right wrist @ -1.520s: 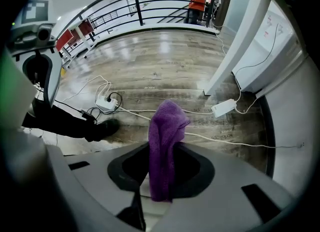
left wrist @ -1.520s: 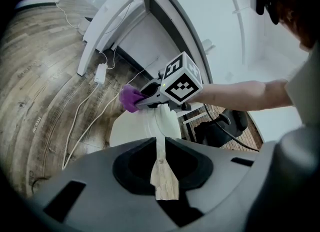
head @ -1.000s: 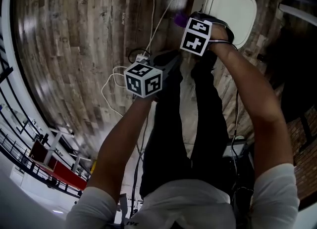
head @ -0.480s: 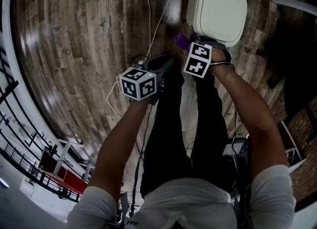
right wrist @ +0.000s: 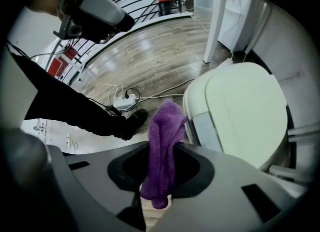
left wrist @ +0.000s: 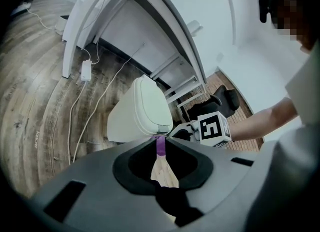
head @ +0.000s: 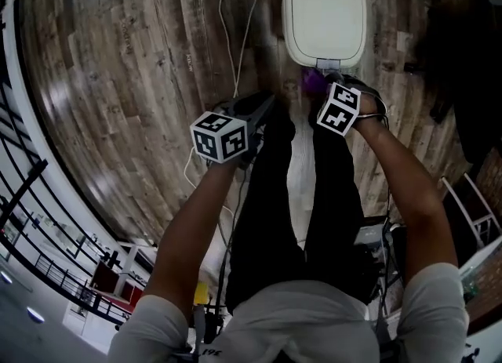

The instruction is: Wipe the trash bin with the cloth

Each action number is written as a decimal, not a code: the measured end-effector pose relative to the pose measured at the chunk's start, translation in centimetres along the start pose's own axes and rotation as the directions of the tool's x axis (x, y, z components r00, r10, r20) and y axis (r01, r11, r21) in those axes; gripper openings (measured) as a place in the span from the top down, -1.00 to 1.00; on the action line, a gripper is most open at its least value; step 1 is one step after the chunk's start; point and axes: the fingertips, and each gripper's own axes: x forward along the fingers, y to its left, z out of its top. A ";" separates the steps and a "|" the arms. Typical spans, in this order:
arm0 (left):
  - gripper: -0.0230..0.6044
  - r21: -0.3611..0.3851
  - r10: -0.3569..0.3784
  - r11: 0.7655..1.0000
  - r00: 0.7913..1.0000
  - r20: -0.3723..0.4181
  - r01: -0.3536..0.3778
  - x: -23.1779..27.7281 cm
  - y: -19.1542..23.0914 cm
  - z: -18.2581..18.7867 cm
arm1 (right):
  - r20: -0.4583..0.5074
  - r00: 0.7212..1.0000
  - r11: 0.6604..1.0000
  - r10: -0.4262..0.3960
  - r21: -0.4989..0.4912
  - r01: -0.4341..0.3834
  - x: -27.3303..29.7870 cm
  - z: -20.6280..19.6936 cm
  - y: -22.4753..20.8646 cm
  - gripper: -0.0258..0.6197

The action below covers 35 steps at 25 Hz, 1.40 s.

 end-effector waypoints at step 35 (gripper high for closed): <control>0.75 0.245 0.198 0.955 0.975 -0.105 -0.167 23.2 -8.7 14.1 | 0.532 0.838 0.643 -0.118 0.684 -0.343 -0.5 -13.9 -29.6 0.59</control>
